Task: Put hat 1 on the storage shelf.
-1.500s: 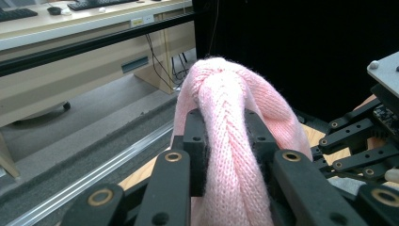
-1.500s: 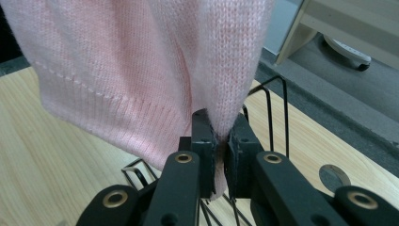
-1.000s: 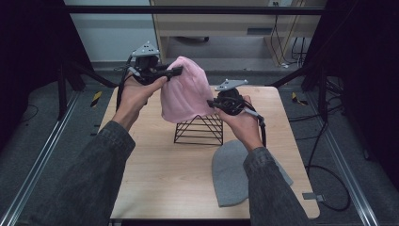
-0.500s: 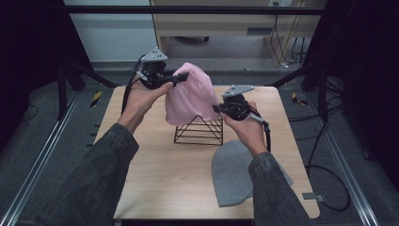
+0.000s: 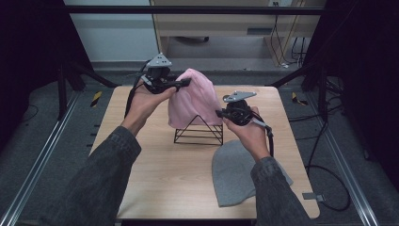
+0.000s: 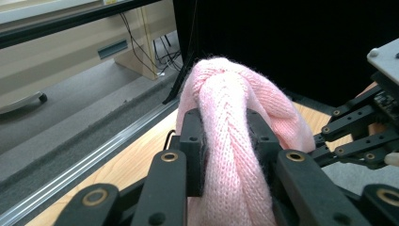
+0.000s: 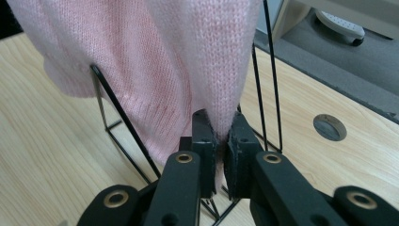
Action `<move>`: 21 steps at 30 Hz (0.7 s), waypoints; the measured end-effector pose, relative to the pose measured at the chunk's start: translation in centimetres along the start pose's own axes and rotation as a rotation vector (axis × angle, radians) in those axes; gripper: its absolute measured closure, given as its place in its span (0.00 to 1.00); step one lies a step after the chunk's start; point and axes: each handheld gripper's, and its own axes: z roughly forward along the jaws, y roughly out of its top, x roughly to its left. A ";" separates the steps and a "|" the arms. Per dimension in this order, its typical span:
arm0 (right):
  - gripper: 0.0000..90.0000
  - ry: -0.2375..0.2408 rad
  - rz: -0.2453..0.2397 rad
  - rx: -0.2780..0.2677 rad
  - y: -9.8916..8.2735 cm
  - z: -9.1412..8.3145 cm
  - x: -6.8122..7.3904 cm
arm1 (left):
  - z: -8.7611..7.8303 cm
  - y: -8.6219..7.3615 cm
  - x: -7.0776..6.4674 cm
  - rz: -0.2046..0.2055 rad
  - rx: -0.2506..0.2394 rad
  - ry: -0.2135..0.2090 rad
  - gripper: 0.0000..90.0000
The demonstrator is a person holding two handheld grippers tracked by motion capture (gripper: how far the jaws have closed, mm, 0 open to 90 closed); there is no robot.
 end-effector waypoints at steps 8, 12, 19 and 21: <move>0.93 -0.008 -0.011 0.015 -0.5 0.0 0.0 | 0.6 -0.7 0.1 -0.006 0.006 -0.008 0.80; 0.93 -0.013 -0.001 0.015 -1.1 0.0 0.0 | 0.7 -0.9 -0.1 0.002 0.011 -0.020 0.79; 0.93 -0.014 -0.022 0.045 -1.5 0.6 0.4 | 1.0 -1.7 -0.3 -0.002 0.026 -0.023 0.79; 0.93 -0.017 -0.031 0.047 -1.5 0.7 0.4 | 1.1 -1.8 -0.3 -0.003 0.028 -0.027 0.78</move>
